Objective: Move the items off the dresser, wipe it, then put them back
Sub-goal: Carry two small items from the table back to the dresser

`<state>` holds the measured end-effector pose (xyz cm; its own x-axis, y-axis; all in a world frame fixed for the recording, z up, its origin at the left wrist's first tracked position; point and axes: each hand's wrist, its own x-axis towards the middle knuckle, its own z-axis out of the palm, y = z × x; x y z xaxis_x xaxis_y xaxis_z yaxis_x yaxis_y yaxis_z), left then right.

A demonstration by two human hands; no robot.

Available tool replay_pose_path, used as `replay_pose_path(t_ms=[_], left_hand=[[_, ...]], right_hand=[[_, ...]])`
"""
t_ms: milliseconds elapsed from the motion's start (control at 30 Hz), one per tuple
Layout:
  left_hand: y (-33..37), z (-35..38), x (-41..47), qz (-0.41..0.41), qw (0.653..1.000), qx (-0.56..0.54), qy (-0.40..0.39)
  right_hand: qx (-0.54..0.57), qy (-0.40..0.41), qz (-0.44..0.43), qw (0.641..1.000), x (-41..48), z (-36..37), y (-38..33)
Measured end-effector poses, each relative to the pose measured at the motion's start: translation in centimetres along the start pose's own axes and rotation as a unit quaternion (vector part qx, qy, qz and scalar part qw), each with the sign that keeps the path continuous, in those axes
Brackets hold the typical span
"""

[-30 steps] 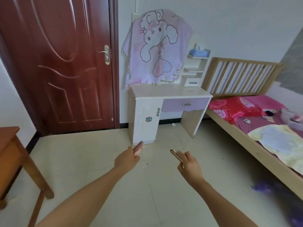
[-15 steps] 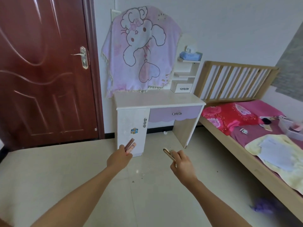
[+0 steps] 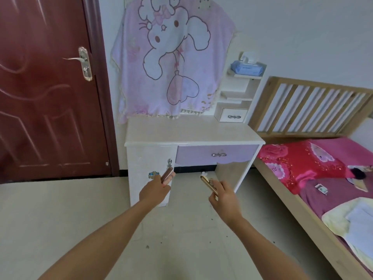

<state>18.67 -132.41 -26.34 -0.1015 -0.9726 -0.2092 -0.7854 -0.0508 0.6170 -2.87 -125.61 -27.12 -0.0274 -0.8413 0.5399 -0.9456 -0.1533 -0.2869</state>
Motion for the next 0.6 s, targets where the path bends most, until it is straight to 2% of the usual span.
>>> replay_pose_path(t_ms=[267, 600], left_hand=[[3.4, -0.4, 9.7, -0.056, 0.995, -0.038, 0.072], [-2.0, -5.6, 19.4, -0.138, 0.981, -0.069, 0.121]], right_hand=[[0.066, -0.021, -0.065, 0.996, 13.1, 5.8, 5.8], [0.118, -0.083, -0.126, 0.981, 23.6, 17.5, 1.9]])
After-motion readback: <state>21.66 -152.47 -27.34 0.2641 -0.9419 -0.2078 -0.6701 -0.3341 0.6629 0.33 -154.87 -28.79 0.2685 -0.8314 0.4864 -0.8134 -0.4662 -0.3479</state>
